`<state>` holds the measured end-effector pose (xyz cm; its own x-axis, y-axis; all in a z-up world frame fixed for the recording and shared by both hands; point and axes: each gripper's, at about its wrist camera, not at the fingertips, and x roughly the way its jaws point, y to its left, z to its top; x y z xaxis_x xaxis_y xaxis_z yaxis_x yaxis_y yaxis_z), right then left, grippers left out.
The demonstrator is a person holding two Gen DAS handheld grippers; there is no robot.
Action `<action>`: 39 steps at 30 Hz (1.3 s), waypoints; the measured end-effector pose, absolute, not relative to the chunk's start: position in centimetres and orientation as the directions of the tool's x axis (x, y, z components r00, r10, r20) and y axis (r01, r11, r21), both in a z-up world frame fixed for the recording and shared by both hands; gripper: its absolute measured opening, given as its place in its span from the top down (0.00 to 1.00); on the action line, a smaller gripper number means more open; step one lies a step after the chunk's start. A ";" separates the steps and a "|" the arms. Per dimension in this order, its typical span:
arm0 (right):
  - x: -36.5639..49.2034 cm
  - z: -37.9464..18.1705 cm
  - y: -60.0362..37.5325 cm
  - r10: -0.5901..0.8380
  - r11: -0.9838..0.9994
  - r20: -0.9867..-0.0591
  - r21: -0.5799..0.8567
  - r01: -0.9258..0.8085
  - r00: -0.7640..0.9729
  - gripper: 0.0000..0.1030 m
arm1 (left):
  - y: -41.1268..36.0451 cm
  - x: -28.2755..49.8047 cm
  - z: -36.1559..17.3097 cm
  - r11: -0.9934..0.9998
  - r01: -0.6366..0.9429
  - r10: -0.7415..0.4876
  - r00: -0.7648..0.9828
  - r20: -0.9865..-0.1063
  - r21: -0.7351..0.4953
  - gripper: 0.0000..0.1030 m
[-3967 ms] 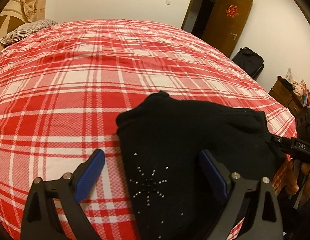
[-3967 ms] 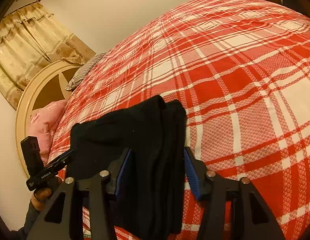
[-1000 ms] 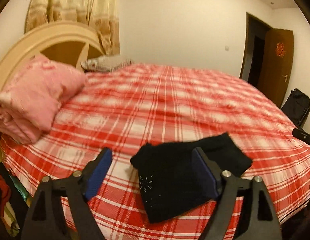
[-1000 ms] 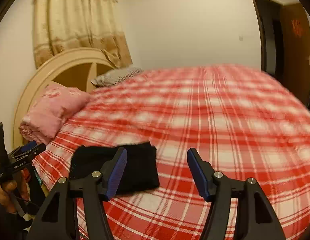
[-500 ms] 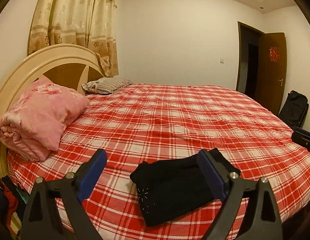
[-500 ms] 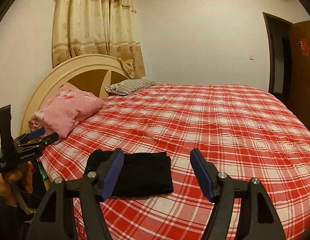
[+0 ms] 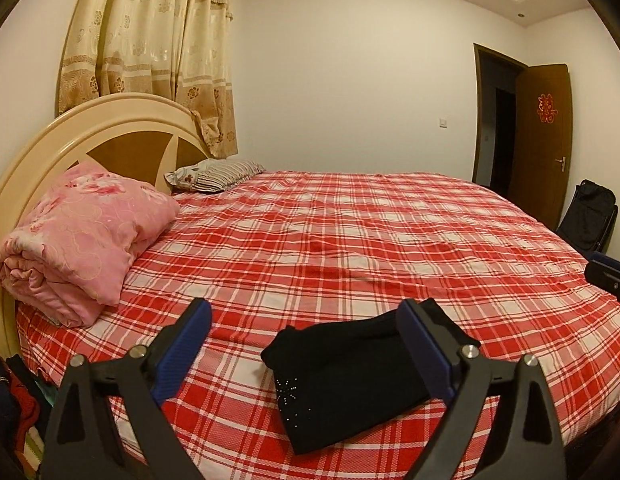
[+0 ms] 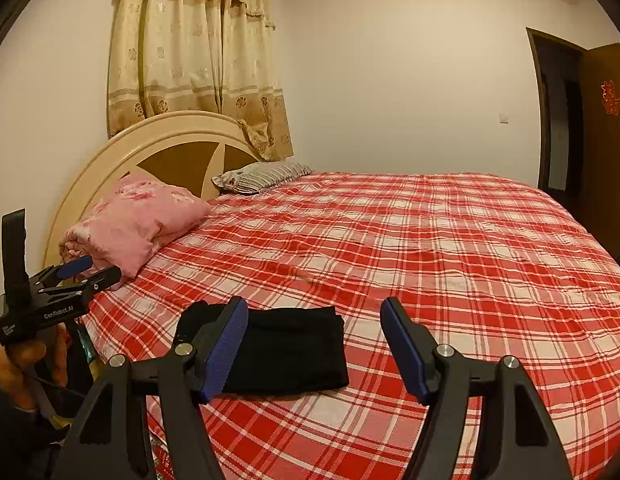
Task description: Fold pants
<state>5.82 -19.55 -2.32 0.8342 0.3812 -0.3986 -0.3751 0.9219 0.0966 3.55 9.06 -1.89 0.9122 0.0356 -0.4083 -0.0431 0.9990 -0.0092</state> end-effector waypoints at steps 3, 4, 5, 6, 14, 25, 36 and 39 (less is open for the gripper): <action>5.9 -2.4 -19.6 0.382 0.922 -0.401 0.102 -0.374 0.832 0.32 | 9.1 3.5 -1.9 0.999 -0.044 0.037 0.911 -0.411 -0.008 0.05; 5.9 -2.4 -19.6 0.380 0.922 -0.403 0.099 -0.373 0.833 0.32 | 9.0 3.4 -1.9 0.999 -0.045 0.037 0.911 -0.412 -0.008 0.05; 5.9 -2.4 -19.6 0.379 0.923 -0.404 0.098 -0.373 0.833 0.32 | 9.1 3.4 -1.9 0.999 -0.044 0.037 0.910 -0.412 -0.008 0.05; 6.0 -2.5 -19.5 0.378 0.923 -0.405 0.098 -0.372 0.832 0.32 | 9.1 3.5 -2.0 0.999 -0.044 0.037 0.910 -0.413 -0.008 0.05; 5.8 -2.4 -19.2 0.382 0.921 -0.408 0.095 -0.377 0.829 0.32 | 9.1 3.4 -1.9 0.999 -0.042 0.033 0.911 -0.412 -0.011 0.02; 5.6 -2.3 -19.2 0.379 0.922 -0.400 0.084 -0.379 0.834 0.32 | 8.9 2.9 -1.3 0.999 -0.042 0.040 0.921 -0.387 0.003 0.00; 5.4 -2.3 -18.8 0.376 0.920 -0.399 0.050 -0.389 0.837 0.32 | 8.4 2.9 -1.0 1.000 -0.016 0.014 0.924 -0.381 -0.003 0.00; 5.4 -2.3 -18.8 0.375 0.920 -0.401 0.053 -0.387 0.836 0.32 | 8.4 3.0 -1.1 1.000 -0.025 0.022 0.923 -0.384 -0.002 0.00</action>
